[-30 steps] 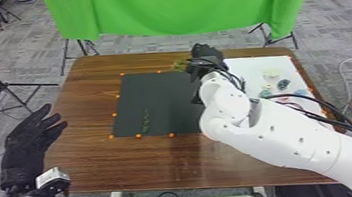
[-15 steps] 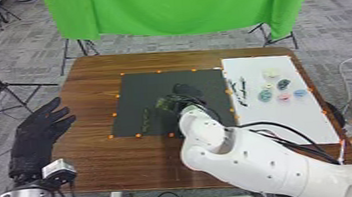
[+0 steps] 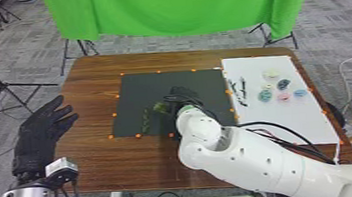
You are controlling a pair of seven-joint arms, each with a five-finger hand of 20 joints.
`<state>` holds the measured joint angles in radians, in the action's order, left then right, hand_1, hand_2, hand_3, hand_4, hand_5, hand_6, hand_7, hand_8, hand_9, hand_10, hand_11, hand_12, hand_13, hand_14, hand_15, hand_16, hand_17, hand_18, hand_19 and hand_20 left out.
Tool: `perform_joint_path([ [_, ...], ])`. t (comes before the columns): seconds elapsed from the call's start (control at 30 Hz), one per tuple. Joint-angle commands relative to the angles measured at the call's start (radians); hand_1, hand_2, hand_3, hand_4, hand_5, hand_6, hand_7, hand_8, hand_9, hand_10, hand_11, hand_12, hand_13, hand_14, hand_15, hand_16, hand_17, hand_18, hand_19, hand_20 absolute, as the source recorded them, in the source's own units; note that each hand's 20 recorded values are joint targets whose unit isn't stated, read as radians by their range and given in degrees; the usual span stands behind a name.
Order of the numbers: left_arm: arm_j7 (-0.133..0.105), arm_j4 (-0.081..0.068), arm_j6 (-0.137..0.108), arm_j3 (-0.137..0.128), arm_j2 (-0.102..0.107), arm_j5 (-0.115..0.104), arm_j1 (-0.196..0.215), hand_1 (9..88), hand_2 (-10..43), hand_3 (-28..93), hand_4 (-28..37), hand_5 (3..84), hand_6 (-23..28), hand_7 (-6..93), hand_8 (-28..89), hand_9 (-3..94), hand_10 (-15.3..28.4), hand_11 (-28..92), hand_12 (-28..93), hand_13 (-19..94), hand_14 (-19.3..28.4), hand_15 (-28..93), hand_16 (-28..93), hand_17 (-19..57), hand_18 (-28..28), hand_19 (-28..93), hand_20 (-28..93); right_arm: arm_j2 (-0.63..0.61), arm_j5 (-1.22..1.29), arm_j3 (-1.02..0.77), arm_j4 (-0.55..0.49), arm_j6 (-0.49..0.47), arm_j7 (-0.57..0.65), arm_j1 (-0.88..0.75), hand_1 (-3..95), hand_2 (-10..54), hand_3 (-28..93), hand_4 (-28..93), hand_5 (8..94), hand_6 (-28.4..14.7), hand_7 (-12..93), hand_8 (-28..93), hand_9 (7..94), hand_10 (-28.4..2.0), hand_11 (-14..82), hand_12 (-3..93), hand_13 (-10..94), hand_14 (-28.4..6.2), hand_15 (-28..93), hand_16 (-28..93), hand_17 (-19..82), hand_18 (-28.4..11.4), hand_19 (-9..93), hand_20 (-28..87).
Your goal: Arrange flowers
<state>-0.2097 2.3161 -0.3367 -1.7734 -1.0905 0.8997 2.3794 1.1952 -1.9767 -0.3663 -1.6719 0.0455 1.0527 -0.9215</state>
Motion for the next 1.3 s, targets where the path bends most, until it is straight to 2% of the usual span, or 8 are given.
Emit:
perform_joint_path([
  [0.03,0.009,-0.010,0.011,0.003,-0.008,0.003,-0.010,24.8,5.9,83,-20.9,38.8,10.2,16.5,-11,35.1,19.4,28,8,28,26.9,54,-11,-9.1,22.8,61,0,0.034,0.019,-0.006,0.027,-0.048,0.017,-0.004,49.0,-9.5,81,-28,89.1,-3.5,22,11,93.7,-11.1,42.6,19.2,90,-5.3,70,20,46,-22.0,93,11],
  [0.23,0.010,-0.009,0.003,0.006,-0.001,0.004,-0.013,25.0,6.0,83,-20.8,38.8,10.2,16.5,-11,35.1,19.4,28,9,27,26.7,55,-12,-9.1,22.8,61,0,0.038,0.026,-0.019,0.024,-0.078,0.016,-0.012,47.3,-9.5,78,-28,88.2,-3.4,22,11,93.7,-11.2,41.6,20.1,89,-5.2,70,20,46,-22.0,93,10],
  [0.57,0.021,-0.009,0.010,0.004,-0.006,0.006,-0.014,25.0,6.0,83,-20.6,38.8,10.2,16.6,-11,35.1,19.5,28,9,27,26.7,54,-11,-9.1,22.7,61,0,0.042,0.014,-0.010,0.026,-0.072,0.032,-0.003,41.1,-9.5,78,-28,85.7,-4.0,23,10,92.3,-12.0,41.0,21.6,87,-5.6,71,19,45,-22.4,93,10],
  [0.73,0.016,-0.013,0.013,0.010,-0.002,0.005,-0.020,25.0,6.0,83,-20.6,38.8,10.2,16.6,-11,35.1,19.4,28,9,27,26.7,54,-11,-9.1,22.7,61,1,0.034,0.017,0.037,0.038,-0.015,0.042,0.037,39.8,-9.5,78,-28,85.3,-4.0,23,8,91.8,-12.2,41.4,21.7,87,-5.6,72,19,45,-22.5,93,10],
  [0.87,0.027,-0.014,0.022,0.013,-0.003,0.010,-0.026,25.0,6.0,83,-20.6,38.9,10.3,16.6,-11,35.1,19.5,28,9,27,26.7,54,-11,-9.1,22.7,61,1,0.031,0.005,0.060,0.044,0.013,0.054,0.057,38.5,-9.5,79,-28,85.0,-3.8,23,7,91.8,-12.3,41.6,21.6,87,-5.7,72,19,45,-22.5,93,10],
  [1.0,0.029,-0.010,0.020,0.005,-0.011,0.010,-0.015,25.0,6.1,83,-20.6,39.0,10.4,16.5,-11,35.1,19.5,28,9,27,26.6,54,-11,-9.1,22.7,61,1,0.027,-0.034,0.069,0.038,0.043,0.071,0.061,37.2,-9.5,80,-28,84.6,-3.9,23,5,91.4,-12.7,41.9,21.6,87,-5.6,72,18,46,-22.5,93,9],
  [1.13,0.028,-0.001,0.012,-0.001,-0.015,0.009,0.006,25.0,6.1,83,-20.6,39.2,10.5,16.5,-11,35.2,19.6,28,9,27,26.6,54,-11,-9.2,22.7,61,1,-0.001,-0.122,0.129,0.027,0.140,0.092,0.105,36.2,-9.5,80,-28,82.6,-3.9,25,3,90.3,-13.2,43.2,22.0,87,-5.7,73,18,46,-22.7,93,9],
  [1.3,0.028,0.008,0.007,-0.006,-0.023,0.009,0.029,25.0,6.1,83,-20.6,39.3,10.5,16.6,-11,35.3,19.6,28,9,27,26.6,54,-11,-9.1,22.7,61,1,-0.050,-0.154,0.089,-0.038,0.199,0.067,0.118,32.9,-9.5,81,-26,80.9,-4.1,29,-11,85.8,-13.9,49.9,23.1,87,-5.9,75,19,48,-22.6,93,10],
])
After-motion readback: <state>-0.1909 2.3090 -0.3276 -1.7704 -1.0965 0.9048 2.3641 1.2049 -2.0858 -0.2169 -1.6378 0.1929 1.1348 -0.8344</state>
